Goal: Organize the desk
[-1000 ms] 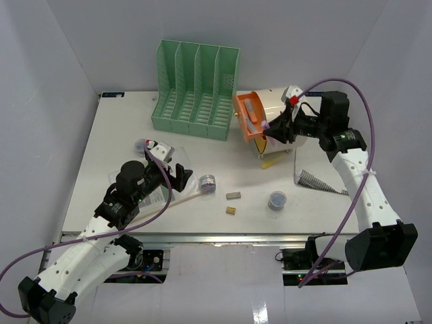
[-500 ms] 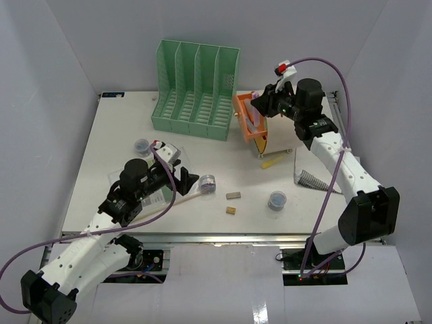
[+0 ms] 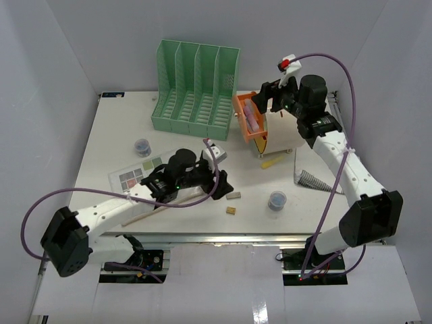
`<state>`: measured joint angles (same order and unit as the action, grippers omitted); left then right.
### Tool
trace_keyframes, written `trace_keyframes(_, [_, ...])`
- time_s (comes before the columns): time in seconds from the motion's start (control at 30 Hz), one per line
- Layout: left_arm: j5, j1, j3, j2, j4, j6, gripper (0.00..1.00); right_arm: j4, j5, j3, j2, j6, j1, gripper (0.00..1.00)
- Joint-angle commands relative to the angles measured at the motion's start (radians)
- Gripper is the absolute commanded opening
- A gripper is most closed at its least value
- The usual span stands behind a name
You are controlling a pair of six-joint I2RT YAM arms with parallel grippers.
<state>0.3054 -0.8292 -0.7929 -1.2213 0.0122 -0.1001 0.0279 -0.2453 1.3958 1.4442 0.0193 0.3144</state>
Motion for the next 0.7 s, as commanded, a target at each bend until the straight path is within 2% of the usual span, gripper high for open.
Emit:
trace_keyframes(0.0, [-0.115, -0.097, -0.107, -0.139, -0.093, 0.05, 0.83, 0.044, -0.18, -0.028, -0.202, 0.129, -0.055, 0.85])
trace_keyframes(0.1, [-0.184, -0.165, -0.146, -0.258, -0.183, 0.108, 0.8, 0.053, -0.44, -0.212, -0.366, 0.143, -0.203, 0.85])
trace_keyframes(0.27, [-0.245, -0.203, -0.19, -0.429, -0.334, 0.191, 0.77, 0.055, -0.643, -0.509, -0.557, 0.18, -0.469, 0.85])
trace_keyframes(0.5, [-0.263, -0.215, -0.118, -0.598, -0.73, 0.355, 0.78, 0.036, -0.948, -0.685, -0.57, 0.189, -0.738, 0.81])
trace_keyframes(0.67, [-0.29, -0.205, -0.199, -0.744, -0.833, 0.357, 0.79, 0.033, -1.023, -0.704, -0.546, 0.193, -0.788, 0.77])
